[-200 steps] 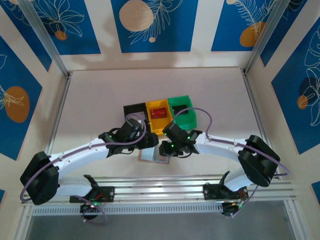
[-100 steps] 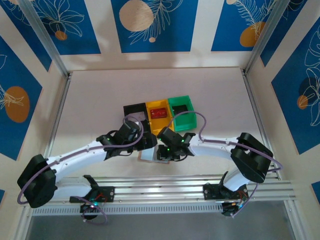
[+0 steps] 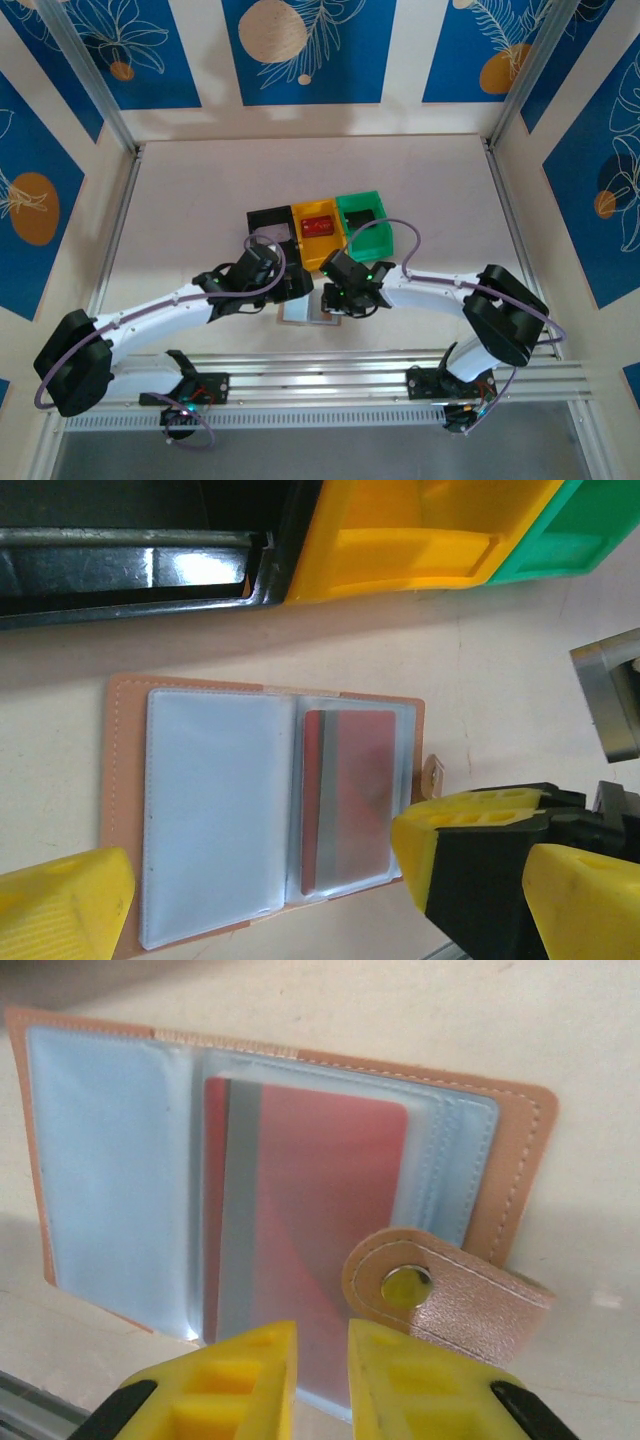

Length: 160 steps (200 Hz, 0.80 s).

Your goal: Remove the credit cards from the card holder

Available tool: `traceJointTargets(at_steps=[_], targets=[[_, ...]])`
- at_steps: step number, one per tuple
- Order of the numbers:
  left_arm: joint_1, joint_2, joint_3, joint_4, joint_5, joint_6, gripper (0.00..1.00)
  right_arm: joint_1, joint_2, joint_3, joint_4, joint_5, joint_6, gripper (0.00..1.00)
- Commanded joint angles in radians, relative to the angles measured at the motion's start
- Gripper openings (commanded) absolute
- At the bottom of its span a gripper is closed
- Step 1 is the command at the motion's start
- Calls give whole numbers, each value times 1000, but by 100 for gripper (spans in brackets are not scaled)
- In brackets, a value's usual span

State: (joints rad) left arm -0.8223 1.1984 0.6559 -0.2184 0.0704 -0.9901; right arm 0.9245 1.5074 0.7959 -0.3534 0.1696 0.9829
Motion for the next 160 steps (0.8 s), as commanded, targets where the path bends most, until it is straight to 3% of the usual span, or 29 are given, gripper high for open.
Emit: traceJointTargets(at_steps=[1,160], targets=[[-11,-9,-12,22,-3,-13,100,-15,-39,-24,-27,31,13,21],[-60,53,-4,147,20,-97,100,-56,-66,-139,59,18,66,14]])
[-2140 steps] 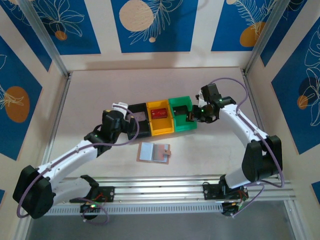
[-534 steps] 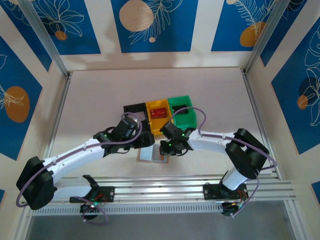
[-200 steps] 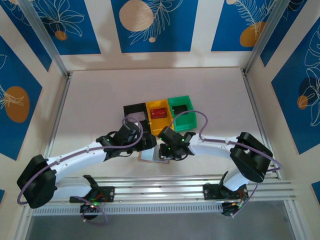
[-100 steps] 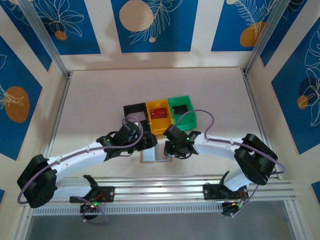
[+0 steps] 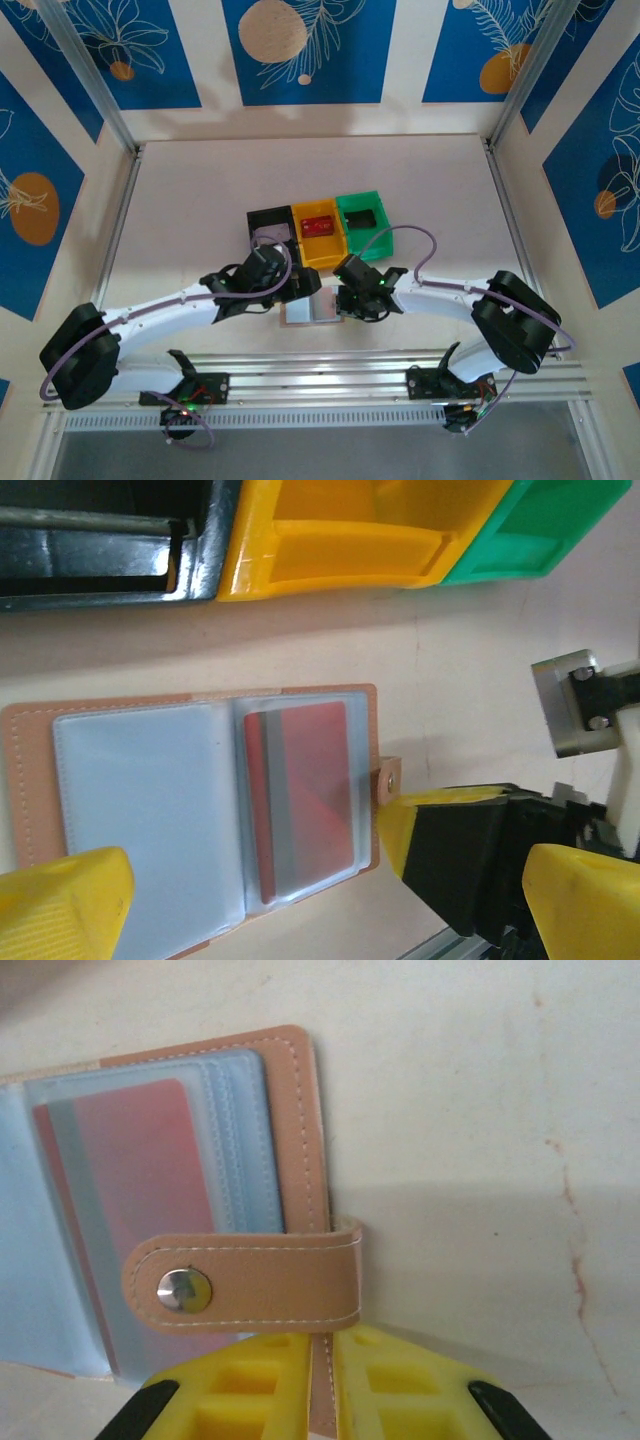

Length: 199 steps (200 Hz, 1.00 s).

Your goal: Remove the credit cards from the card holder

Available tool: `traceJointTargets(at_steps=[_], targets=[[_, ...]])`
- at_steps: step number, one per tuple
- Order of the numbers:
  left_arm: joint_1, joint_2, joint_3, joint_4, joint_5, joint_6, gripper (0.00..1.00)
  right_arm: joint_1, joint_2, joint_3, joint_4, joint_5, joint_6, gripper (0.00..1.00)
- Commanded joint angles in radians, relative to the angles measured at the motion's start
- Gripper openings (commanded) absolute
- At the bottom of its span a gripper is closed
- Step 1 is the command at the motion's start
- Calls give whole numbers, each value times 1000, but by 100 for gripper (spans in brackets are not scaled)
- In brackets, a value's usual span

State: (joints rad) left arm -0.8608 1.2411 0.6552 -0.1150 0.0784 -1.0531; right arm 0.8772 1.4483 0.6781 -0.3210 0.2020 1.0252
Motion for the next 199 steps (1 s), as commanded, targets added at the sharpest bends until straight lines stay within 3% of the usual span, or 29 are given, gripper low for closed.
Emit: traceJointTargets(at_steps=[1,199], targets=[[-22,11,-3,46,12,-35,100,-9,-6,-21,27,-14,24,14],[-74,138,-11,164,18,-100,100,-23,-3,-63,86,-54,29,11]])
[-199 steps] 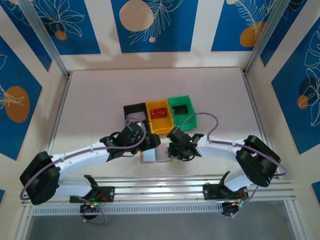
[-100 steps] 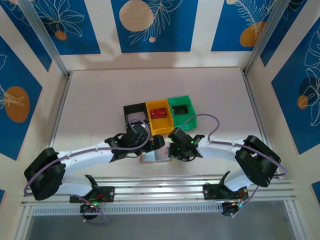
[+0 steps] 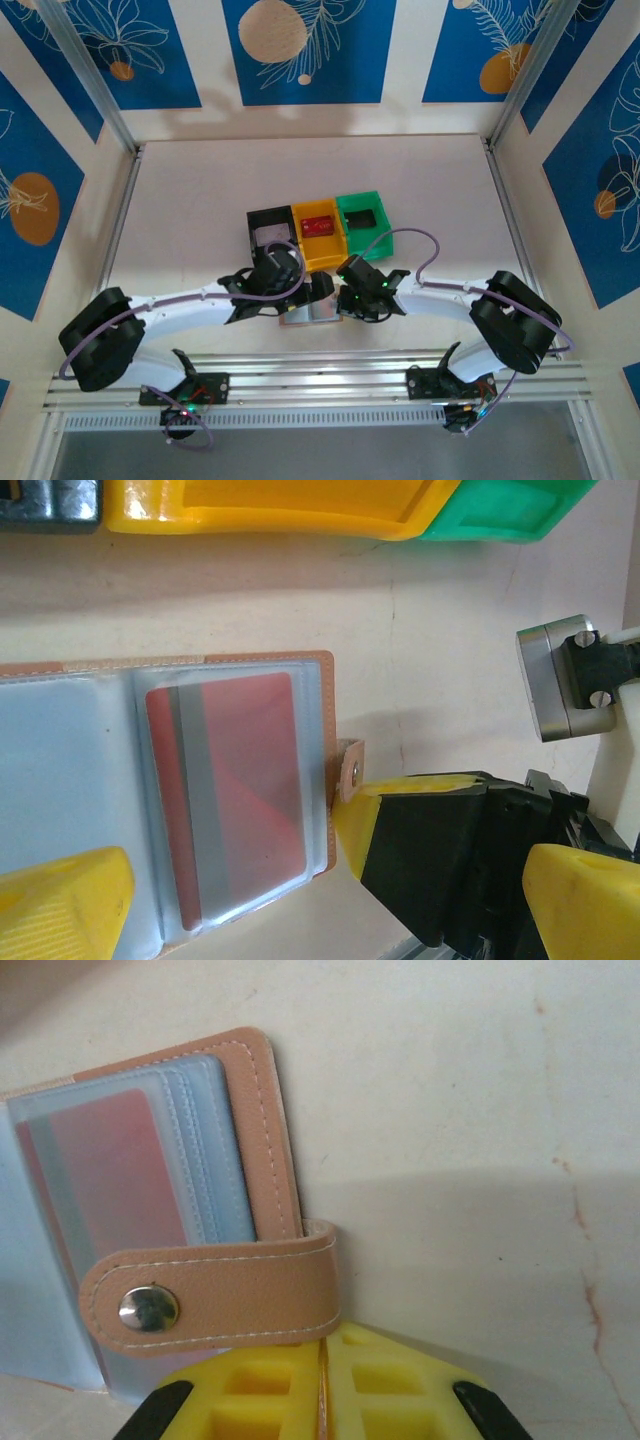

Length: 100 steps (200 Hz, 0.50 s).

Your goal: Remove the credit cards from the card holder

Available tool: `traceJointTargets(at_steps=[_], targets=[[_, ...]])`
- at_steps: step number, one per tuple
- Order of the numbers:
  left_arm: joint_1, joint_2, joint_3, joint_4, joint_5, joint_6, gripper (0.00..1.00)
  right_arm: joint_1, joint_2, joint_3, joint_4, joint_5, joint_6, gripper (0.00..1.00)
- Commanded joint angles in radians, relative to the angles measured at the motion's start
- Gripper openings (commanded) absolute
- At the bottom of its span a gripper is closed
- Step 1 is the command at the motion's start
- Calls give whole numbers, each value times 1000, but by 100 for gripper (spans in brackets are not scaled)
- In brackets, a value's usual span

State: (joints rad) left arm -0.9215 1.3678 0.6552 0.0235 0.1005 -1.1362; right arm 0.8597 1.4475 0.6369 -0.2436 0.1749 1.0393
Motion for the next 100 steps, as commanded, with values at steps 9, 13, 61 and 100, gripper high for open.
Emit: traceJointTargets(at_steps=[9,13,61,100], targets=[[-13,14,-13,33,-2,-17,100,-5,-4,-23,14,-29,15,11],[-13,14,-13,35,-2,-17,100,-5,-4,-23,16,-29,15,11],[-14,24,-27,44,0,-17,99,-6,-9,-26,28,-38,12,11],[-15,28,-44,55,0,-24,99,-6,-13,-30,49,-54,8,10]])
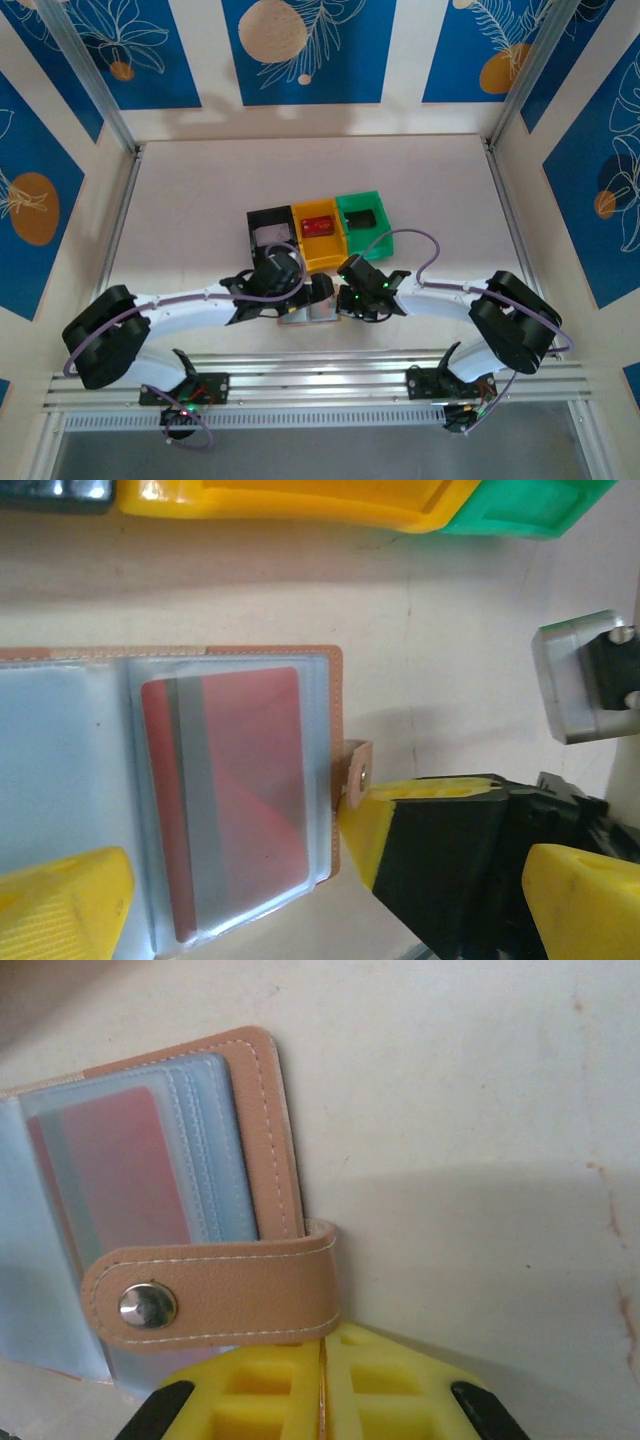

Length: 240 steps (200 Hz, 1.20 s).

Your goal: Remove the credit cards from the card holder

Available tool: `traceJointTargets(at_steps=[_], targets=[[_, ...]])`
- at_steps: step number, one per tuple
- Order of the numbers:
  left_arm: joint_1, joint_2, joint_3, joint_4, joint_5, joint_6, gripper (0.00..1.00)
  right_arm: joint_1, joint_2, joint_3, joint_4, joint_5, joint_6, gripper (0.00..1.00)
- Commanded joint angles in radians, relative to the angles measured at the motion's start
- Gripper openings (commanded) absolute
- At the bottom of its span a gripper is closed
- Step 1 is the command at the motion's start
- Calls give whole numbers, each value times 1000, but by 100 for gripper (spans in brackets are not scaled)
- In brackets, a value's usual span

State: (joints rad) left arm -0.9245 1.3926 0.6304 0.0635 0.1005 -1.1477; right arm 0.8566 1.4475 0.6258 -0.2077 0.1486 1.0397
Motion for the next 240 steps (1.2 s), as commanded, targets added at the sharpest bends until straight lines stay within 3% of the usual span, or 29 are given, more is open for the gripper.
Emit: traceJointTargets(at_steps=[1,110,240], targets=[[-12,3,-19,15,-1,-13,99,-3,-13,-19,15,-28,8,10],[-10,-206,-83,-129,-150,15,99,6,-47,15,16,-44,-9,16],[-10,-187,-176,-122,-148,-45,99,54,49,81,40,-49,-6,19]])
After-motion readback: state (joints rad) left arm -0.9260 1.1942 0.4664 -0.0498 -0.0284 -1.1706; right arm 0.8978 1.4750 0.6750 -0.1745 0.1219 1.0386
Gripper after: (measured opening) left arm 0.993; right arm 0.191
